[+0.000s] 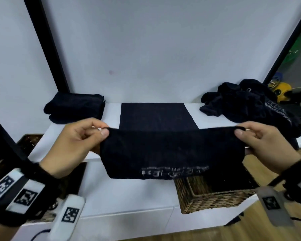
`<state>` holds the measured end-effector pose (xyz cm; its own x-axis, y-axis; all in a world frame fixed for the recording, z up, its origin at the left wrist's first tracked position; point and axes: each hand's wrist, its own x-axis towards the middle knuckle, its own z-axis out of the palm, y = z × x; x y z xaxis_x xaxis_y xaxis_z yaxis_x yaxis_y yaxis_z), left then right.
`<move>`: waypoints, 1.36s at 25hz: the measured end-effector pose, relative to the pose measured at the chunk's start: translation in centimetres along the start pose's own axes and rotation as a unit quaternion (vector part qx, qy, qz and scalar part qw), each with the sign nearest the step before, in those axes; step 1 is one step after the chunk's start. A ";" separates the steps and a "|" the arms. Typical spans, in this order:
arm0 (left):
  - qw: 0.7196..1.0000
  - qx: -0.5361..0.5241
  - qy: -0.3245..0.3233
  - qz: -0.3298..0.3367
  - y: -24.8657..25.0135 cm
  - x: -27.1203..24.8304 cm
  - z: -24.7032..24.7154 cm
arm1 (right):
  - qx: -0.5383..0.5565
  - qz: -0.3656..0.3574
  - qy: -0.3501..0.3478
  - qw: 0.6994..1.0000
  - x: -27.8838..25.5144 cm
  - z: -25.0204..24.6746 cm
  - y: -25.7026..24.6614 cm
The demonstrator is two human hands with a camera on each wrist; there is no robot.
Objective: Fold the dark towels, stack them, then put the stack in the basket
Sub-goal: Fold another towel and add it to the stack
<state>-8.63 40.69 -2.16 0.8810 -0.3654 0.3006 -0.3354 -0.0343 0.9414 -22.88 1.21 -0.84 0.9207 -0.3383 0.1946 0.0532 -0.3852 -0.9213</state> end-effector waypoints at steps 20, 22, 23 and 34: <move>0.941 0.230 -0.030 -0.248 -5.6 27.3 -0.3 | -0.011 0.224 -0.235 0.946 32.7 2.6 7.8; 0.932 0.251 -0.040 -0.257 -7.2 29.0 -0.3 | -0.049 0.230 -0.246 0.940 34.1 3.2 8.5; 0.925 0.268 -0.051 -0.264 -8.1 29.9 -0.3 | -0.066 0.234 -0.253 0.936 34.6 3.5 8.7; 0.877 0.304 -0.239 -0.285 -10.3 34.5 -0.8 | -0.100 0.254 -0.370 0.888 37.7 3.6 9.2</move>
<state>25.49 29.18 -1.35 0.7710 -0.4721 -0.4273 -0.1306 -0.7741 0.6195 13.69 -12.01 -3.17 0.8119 0.1161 -0.5721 -0.4434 -0.5148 -0.7337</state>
